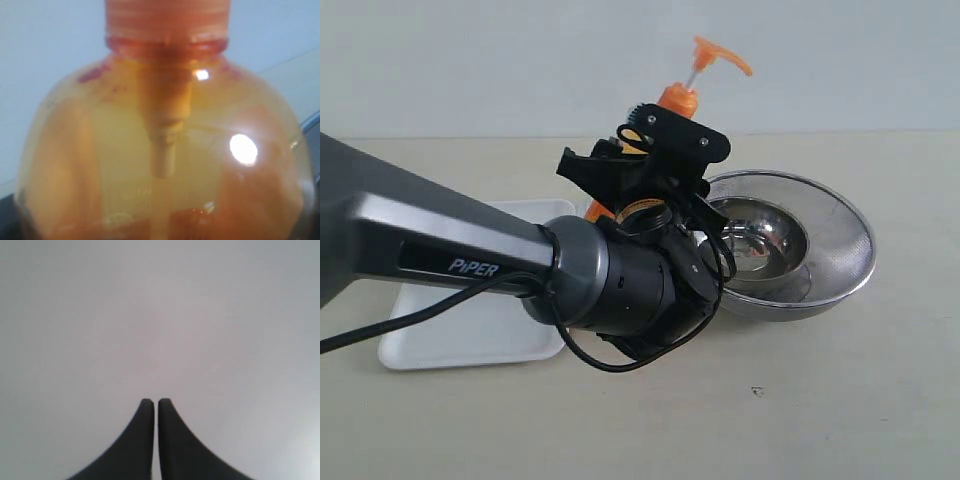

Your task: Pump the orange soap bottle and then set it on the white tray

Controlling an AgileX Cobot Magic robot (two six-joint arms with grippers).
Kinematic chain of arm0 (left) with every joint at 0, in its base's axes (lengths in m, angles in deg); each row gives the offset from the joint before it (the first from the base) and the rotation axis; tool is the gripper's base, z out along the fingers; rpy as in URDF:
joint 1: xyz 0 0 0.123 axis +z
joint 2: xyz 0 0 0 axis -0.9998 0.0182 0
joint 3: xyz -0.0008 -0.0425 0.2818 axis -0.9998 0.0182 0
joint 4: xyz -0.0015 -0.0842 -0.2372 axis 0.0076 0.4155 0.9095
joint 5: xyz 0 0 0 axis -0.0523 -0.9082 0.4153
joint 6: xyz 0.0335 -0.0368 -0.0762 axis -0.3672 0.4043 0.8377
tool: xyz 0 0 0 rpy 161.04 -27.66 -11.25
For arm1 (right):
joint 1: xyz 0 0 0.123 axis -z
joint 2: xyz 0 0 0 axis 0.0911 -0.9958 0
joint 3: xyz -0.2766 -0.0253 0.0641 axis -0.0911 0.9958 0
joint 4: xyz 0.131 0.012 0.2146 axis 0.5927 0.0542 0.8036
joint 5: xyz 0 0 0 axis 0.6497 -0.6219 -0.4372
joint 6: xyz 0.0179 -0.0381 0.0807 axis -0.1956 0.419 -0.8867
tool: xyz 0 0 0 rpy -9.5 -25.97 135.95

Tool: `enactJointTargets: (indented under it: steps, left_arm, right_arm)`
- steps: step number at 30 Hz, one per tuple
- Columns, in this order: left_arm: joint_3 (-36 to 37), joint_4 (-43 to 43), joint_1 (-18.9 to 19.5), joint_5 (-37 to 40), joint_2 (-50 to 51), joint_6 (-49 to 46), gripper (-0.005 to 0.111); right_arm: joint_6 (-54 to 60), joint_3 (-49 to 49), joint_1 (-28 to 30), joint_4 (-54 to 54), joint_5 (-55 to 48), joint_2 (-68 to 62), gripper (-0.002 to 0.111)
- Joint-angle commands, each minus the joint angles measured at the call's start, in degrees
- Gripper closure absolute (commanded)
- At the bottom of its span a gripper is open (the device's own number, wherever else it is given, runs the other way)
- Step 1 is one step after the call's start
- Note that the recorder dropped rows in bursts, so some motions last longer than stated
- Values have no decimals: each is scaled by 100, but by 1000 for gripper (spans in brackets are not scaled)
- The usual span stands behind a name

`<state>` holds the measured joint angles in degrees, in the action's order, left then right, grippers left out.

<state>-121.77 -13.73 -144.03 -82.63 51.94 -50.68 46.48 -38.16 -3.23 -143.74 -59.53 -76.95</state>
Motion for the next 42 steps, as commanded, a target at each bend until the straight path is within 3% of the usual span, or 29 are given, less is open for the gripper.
enactJointTargets:
  steps: [1, 8, 15, 21, 26, 31, 42]
  left_arm:
    - [-81, -417, -23, -367, -83, -68, 102]
    - [-81, -437, -23, -346, -83, -68, 102]
    - [-81, -437, -23, -334, -83, -68, 102]
    - [-81, -437, -23, -334, -83, -68, 102]
    - [-81, -437, -23, -334, -83, -68, 102]
    - [-81, -437, -23, -334, -83, -68, 102]
    - [-81, -437, -23, -303, -83, -68, 102]
  right_arm:
    - [-753, -23, -6, 907, 17, 317, 108]
    - [-17, -71, -6, 3452, 766, 519, 108]
    - [3495, -142, -6, 7421, 477, 367, 108]
    - [6840, -142, -6, 9747, -326, 19, 108]
    - [8212, -142, -6, 11018, -766, -345, 108]
    - [8855, -142, -6, 11619, -1103, -720, 108]
    - [11438, -142, -6, 13674, -2360, -1281, 108]
